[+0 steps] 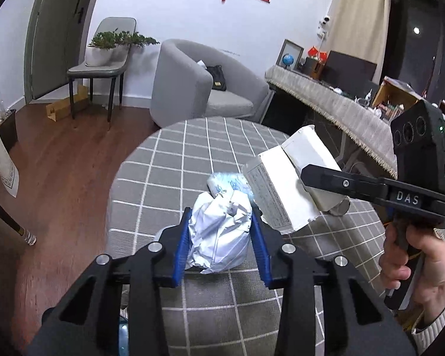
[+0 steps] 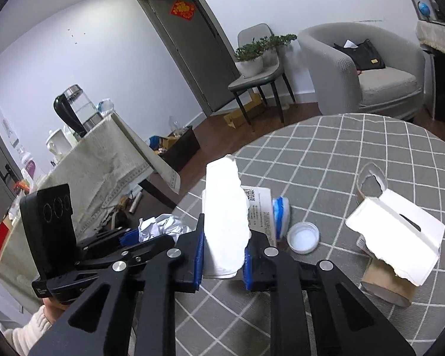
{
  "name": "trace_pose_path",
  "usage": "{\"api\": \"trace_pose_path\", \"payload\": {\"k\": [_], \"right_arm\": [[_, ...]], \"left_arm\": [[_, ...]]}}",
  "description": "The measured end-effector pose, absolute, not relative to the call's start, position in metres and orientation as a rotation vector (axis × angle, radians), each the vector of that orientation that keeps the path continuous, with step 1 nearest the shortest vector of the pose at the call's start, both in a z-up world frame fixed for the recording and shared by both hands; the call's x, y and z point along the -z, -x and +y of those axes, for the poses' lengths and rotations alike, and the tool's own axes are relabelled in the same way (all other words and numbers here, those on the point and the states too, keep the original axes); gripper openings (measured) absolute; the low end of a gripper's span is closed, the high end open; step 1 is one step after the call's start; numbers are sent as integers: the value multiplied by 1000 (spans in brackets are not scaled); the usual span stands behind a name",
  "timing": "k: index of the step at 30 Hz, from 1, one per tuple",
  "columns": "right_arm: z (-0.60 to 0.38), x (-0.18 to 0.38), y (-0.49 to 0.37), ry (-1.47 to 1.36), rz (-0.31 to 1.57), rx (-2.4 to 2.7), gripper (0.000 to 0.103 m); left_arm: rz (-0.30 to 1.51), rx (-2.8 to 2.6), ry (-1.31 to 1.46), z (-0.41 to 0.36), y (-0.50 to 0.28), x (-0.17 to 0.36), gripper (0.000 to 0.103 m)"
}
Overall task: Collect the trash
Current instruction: 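Carry both items over the teal bin and open both tools to drop them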
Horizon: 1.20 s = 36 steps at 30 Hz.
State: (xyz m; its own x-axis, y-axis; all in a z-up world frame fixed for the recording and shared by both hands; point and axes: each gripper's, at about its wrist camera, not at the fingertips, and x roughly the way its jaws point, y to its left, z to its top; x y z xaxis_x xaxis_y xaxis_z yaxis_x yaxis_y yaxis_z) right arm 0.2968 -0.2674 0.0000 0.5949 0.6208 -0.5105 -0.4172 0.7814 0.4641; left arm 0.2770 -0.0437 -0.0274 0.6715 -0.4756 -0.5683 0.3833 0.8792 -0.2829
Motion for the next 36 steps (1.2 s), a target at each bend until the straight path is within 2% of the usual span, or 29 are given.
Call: {"api": "trace_pose_path", "payload": {"k": [17, 25, 36], "right_arm": [[-200, -35, -283, -250, 646, -679, 21], [-138, -36, -270, -201, 683, -745, 21], [-68, -21, -253, -109, 780, -790, 21]], "left_arm": [[579, 398, 201, 25, -228, -7, 41], [659, 291, 223, 66, -209, 23, 41], [847, 134, 230, 123, -187, 95, 41]]}}
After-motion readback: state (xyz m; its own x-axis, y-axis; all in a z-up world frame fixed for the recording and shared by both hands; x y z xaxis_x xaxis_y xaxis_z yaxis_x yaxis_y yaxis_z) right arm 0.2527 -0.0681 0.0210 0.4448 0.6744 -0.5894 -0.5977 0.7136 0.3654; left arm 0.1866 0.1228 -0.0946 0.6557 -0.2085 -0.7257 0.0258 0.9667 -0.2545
